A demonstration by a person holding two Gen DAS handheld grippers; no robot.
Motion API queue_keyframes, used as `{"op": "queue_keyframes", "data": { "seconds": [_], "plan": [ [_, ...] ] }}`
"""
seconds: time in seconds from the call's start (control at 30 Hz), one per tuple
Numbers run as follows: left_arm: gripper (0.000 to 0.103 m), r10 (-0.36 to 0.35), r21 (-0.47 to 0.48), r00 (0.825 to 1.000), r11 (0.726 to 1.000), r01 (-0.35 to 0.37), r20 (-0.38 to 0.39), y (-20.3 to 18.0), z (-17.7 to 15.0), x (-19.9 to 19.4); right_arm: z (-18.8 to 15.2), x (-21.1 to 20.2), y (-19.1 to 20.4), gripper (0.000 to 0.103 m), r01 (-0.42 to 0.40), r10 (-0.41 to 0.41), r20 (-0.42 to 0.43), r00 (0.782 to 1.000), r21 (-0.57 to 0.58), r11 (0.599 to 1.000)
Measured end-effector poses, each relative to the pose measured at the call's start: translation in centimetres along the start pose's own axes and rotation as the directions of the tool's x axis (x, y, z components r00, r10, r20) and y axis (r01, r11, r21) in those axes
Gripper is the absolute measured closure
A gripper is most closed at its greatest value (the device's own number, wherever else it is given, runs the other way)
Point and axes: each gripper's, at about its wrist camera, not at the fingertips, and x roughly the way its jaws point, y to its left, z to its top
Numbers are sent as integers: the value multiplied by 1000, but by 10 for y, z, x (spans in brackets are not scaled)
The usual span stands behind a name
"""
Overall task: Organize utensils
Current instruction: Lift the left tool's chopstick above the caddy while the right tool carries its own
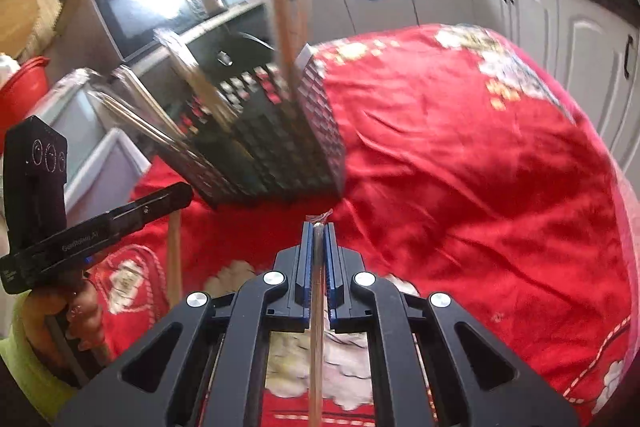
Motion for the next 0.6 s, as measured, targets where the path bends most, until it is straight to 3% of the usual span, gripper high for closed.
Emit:
{"op": "queue_keyframes", "data": {
  "seconds": [0.3, 0.6],
  "plan": [
    [99, -21, 7, 995, 1000, 20, 98, -3, 12, -41, 17, -27, 37, 97, -45, 52, 90, 995, -76, 996],
    [99, -32, 40, 980, 999, 25, 195, -9, 30, -82, 28, -53, 66, 97, -30, 62, 196, 979, -163, 986]
  ]
}}
